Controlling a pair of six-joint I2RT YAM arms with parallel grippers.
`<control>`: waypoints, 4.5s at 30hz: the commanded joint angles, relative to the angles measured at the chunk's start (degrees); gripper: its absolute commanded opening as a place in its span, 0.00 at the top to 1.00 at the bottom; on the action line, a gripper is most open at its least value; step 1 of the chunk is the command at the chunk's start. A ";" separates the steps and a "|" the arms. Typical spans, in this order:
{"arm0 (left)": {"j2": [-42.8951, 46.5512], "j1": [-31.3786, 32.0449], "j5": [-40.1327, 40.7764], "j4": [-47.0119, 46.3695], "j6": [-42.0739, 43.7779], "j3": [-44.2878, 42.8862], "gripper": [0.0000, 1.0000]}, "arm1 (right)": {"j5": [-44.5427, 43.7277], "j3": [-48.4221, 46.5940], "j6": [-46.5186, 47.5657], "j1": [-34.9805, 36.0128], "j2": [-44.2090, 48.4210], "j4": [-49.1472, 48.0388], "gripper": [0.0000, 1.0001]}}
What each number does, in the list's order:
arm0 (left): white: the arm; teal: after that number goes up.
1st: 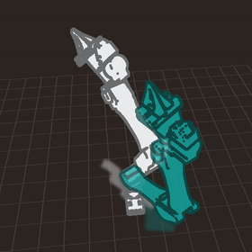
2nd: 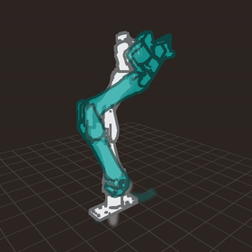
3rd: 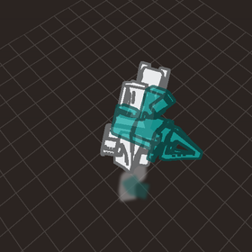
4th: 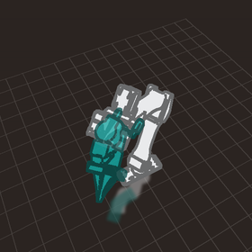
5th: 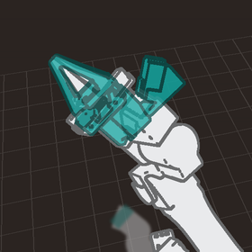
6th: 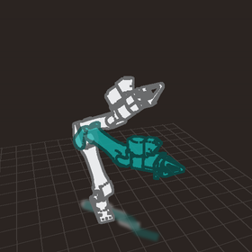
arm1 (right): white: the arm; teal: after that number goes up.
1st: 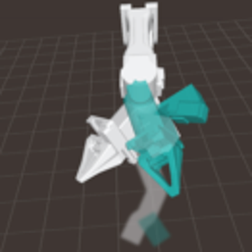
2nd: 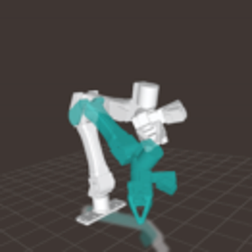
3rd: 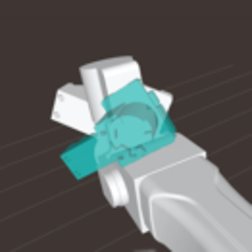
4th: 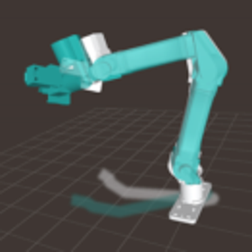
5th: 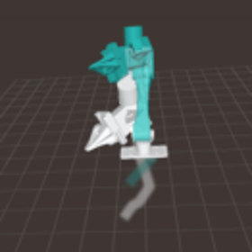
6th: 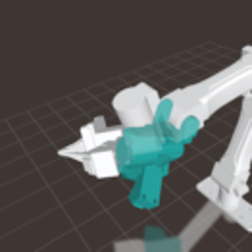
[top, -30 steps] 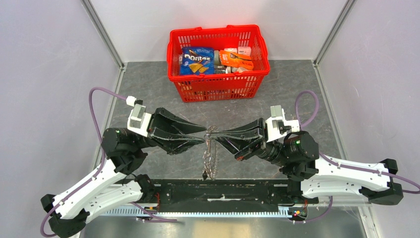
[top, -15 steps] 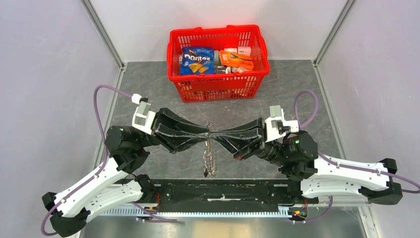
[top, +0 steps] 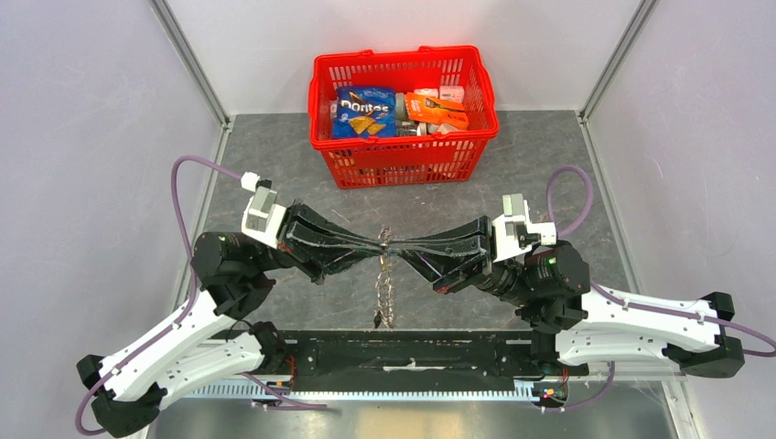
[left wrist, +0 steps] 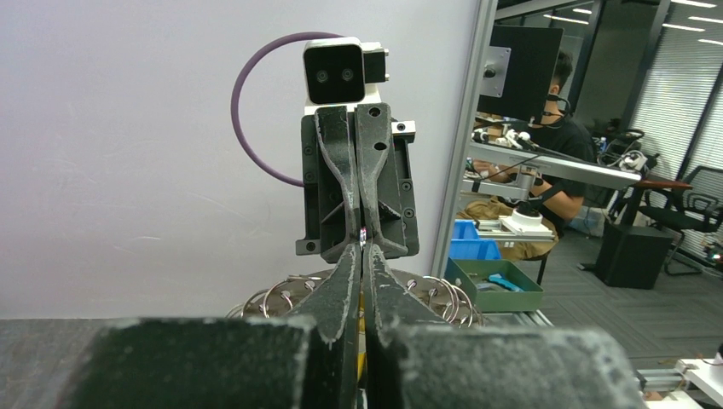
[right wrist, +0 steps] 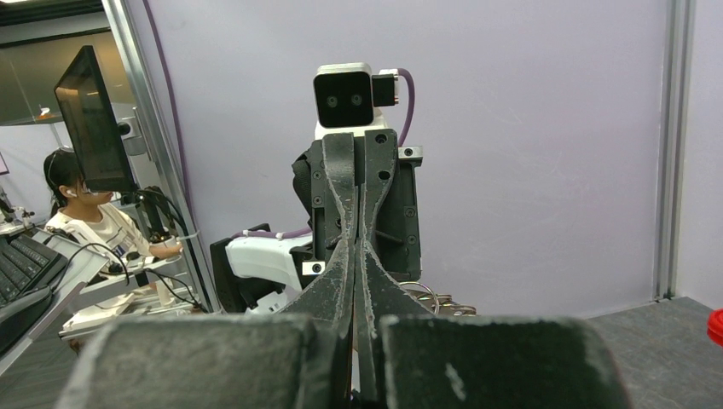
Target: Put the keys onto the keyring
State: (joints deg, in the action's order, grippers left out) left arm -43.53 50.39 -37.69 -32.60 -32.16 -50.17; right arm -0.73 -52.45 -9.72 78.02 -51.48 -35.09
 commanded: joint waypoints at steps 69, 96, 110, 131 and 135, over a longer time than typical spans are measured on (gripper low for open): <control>-6.39 0.15 -15.32 19.42 -4.86 -11.96 0.98 | 6.63 -44.50 1.45 -0.02 -11.10 78.86 0.67; -6.59 0.15 -13.39 19.11 -4.44 -12.05 0.98 | 6.15 -43.03 1.34 0.03 -12.41 77.96 0.76; -6.64 0.15 -13.03 19.07 -4.23 -11.88 0.98 | 6.62 -41.93 0.04 0.03 -11.23 78.20 0.65; -6.94 0.15 -13.03 19.06 -4.14 -12.14 0.98 | 6.10 -39.88 -1.14 -0.02 -8.89 77.14 0.67; -6.96 0.15 -13.02 19.09 -4.14 -12.24 0.98 | 6.10 -40.23 -0.60 0.02 -9.78 76.66 0.67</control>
State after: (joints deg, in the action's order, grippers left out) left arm -50.63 50.39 -51.09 -10.48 -35.75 -59.48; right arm 5.32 -92.23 -10.48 78.00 -60.71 44.16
